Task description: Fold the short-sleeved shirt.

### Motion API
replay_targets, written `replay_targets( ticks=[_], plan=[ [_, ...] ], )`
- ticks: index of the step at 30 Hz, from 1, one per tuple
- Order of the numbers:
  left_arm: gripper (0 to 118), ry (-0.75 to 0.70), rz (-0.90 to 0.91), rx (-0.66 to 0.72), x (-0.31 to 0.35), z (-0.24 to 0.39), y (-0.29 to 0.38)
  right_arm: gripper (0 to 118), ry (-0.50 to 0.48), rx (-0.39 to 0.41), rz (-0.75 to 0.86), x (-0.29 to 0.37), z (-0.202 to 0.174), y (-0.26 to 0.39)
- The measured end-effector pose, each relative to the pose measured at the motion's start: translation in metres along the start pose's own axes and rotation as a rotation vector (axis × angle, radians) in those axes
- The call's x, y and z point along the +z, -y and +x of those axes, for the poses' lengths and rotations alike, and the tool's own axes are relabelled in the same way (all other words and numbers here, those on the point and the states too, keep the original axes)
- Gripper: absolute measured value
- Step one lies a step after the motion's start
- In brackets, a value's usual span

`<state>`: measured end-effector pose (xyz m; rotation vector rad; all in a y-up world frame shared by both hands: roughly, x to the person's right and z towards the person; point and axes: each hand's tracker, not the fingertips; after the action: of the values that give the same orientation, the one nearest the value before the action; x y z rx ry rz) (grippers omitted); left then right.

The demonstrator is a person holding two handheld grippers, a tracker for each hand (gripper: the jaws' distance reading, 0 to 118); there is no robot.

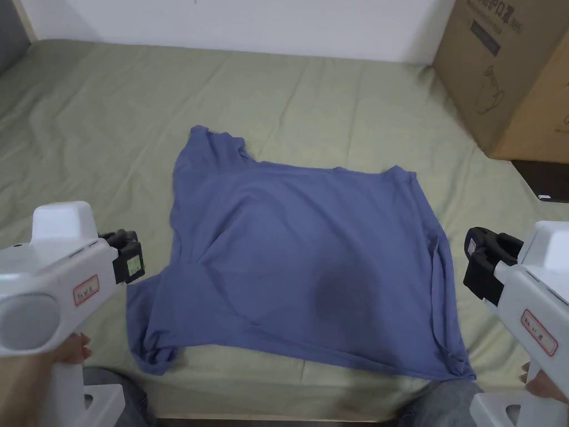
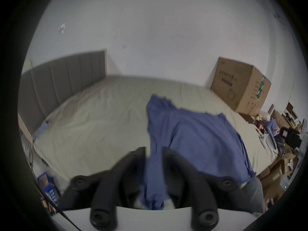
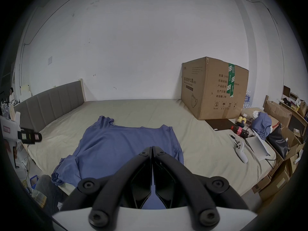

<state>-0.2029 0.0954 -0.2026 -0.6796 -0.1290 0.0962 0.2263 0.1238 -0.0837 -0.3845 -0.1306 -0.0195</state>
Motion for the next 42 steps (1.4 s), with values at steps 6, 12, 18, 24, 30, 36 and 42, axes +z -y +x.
replay_targets(
  ticks=[6, 12, 18, 24, 30, 36, 42],
  plan=[
    [102, -0.05, -0.309, -0.037, -0.039, -0.007, 0.029, 0, 0.008, 0.01, -0.024, -0.005, 0.0, 0.003],
    [102, -0.056, -0.496, -0.037, -0.073, -0.005, 0.063, 0, 0.018, 0.002, -0.062, -0.009, -0.001, 0.009],
    [56, -0.057, -0.557, -0.037, -0.095, -0.007, 0.086, 0, 0.033, -0.003, -0.079, -0.008, 0.001, 0.011],
    [0, -0.017, -0.481, 0.0, -0.086, -0.005, 0.081, 0, 0.049, -0.006, -0.094, -0.009, 0.004, 0.012],
    [0, 0.03, -0.272, 0.012, -0.049, -0.004, 0.063, 5, 0.074, -0.035, -0.288, -0.025, 0.019, 0.017],
    [0, 0.038, -0.178, 0.022, -0.026, -0.001, 0.047, 108, 0.065, -0.075, -0.64, -0.071, 0.044, 0.053],
    [0, 0.038, -0.191, 0.019, -0.024, 0.005, 0.047, 108, 0.12, 0.043, -0.841, -0.11, 0.042, 0.098]
  ],
)
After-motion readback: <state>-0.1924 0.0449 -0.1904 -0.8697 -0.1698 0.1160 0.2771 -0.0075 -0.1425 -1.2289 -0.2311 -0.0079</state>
